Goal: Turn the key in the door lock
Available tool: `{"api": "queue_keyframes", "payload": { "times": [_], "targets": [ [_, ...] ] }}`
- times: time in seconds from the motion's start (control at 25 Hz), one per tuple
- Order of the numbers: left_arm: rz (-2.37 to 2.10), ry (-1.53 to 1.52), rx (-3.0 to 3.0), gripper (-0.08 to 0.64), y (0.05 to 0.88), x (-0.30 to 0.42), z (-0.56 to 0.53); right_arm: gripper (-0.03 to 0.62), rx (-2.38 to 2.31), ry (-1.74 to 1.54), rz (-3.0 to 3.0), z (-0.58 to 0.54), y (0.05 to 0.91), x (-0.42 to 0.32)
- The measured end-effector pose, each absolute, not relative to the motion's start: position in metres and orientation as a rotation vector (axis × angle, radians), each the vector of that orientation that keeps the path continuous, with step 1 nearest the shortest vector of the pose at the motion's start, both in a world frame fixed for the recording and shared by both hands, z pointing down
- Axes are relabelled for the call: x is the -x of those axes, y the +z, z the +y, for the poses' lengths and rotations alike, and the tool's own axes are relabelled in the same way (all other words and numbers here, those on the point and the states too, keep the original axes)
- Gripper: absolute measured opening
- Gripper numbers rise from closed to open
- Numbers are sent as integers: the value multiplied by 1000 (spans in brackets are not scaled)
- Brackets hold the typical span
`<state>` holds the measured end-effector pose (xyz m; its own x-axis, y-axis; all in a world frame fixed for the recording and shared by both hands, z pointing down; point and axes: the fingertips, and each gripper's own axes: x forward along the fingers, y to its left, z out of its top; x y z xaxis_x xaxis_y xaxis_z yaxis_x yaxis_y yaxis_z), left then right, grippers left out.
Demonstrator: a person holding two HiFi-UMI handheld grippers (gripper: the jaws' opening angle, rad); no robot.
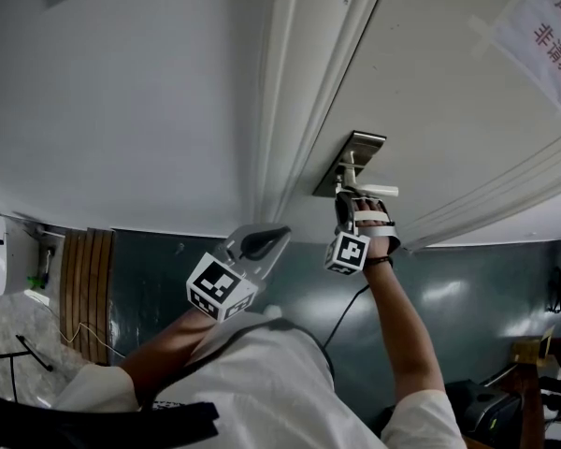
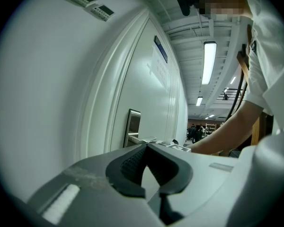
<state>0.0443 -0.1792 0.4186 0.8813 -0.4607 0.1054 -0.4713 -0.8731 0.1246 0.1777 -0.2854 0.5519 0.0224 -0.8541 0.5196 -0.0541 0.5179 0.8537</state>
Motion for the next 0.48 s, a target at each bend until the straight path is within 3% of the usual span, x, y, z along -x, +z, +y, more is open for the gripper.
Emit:
{"api": "queue_keyframes", "payload": {
  "times": [0.48],
  "targets": [
    [-751, 119, -2917, 6, 414, -42, -160, 84, -1036, -621, -1525, -280, 549, -176]
  ]
}}
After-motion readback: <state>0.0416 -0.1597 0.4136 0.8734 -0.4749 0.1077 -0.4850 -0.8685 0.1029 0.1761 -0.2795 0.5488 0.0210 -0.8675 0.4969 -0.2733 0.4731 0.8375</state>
